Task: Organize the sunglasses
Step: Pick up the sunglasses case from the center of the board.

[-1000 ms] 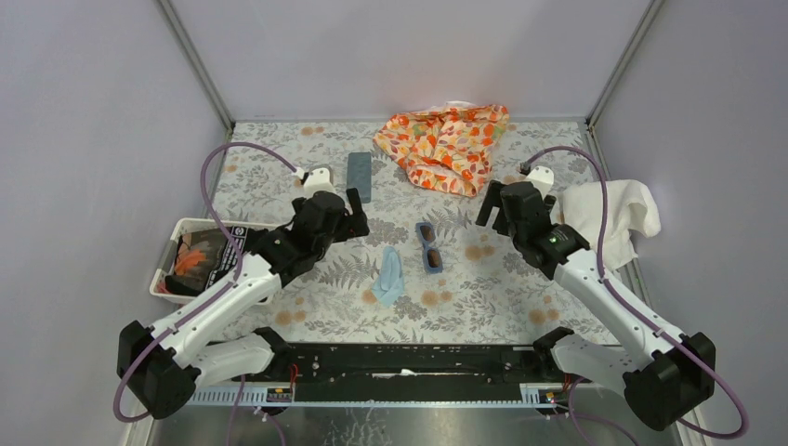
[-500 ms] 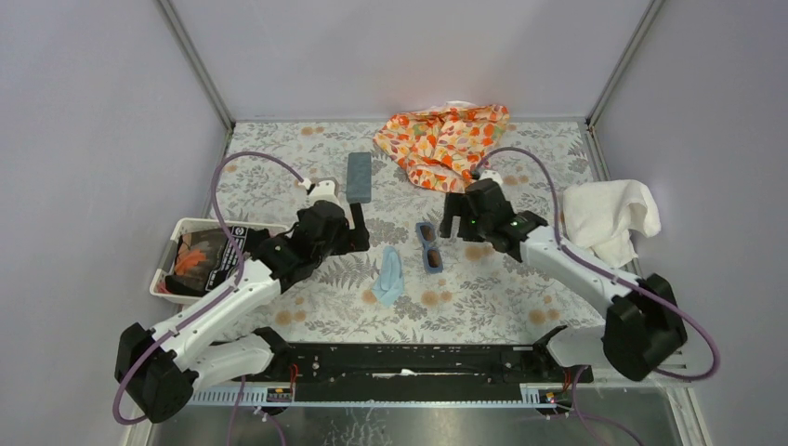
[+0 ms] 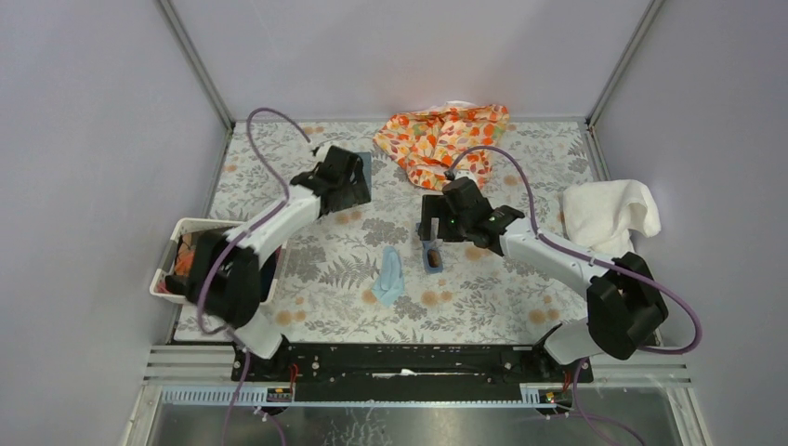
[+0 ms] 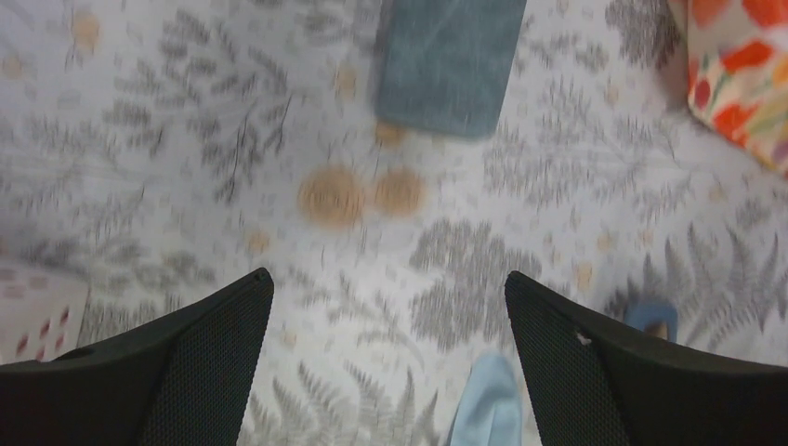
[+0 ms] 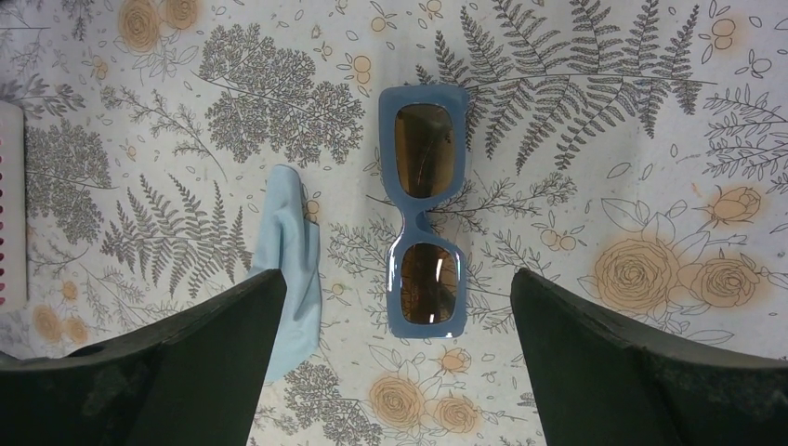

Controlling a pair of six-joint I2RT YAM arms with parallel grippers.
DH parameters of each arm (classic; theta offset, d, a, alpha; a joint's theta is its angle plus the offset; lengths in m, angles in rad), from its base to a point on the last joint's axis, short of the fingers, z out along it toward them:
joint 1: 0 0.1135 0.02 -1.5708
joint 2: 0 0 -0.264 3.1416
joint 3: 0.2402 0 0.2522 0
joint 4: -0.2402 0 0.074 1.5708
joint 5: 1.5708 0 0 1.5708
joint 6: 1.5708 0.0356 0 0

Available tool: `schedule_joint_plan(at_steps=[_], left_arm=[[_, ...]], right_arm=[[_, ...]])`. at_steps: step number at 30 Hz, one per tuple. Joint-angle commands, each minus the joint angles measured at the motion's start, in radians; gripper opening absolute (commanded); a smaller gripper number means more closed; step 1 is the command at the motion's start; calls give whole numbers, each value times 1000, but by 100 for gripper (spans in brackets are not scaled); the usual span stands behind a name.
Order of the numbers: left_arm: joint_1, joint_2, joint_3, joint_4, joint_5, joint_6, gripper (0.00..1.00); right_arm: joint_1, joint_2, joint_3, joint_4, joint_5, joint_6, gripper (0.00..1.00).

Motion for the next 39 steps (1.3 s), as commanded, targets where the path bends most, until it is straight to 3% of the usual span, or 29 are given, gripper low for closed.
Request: schedule_joint_plan(at_steps=[1, 5, 9, 18, 21, 22, 25, 28, 32, 39], left_arm=[[33, 237, 238, -64, 11, 134, 99], [34, 413, 420, -107, -41, 196, 99], [69, 527, 516, -103, 4, 235, 99], [138, 654, 599, -86, 111, 282, 98], [139, 670, 608, -76, 134, 294, 91], [140, 671, 607, -72, 146, 296, 83], [140, 655, 593, -58, 187, 298, 58], [140, 611, 552, -42, 207, 287, 40], [140, 507, 461, -28, 299, 248, 37], [142, 214, 124, 133, 664, 165, 36]], right_arm=[[4, -69, -6, -4, -3, 18, 100], [3, -127, -47, -24, 6, 51, 100], [3, -175, -77, -37, 7, 72, 100], [3, -235, -108, -62, 27, 98, 100], [3, -238, -107, -70, 30, 98, 100], [3, -237, -106, -71, 29, 99, 100], [3, -231, -101, -80, 20, 100, 100], [3, -234, -103, -81, 18, 106, 100], [3, -236, -106, -78, 15, 108, 100], [7, -218, -134, -26, -38, 129, 100]])
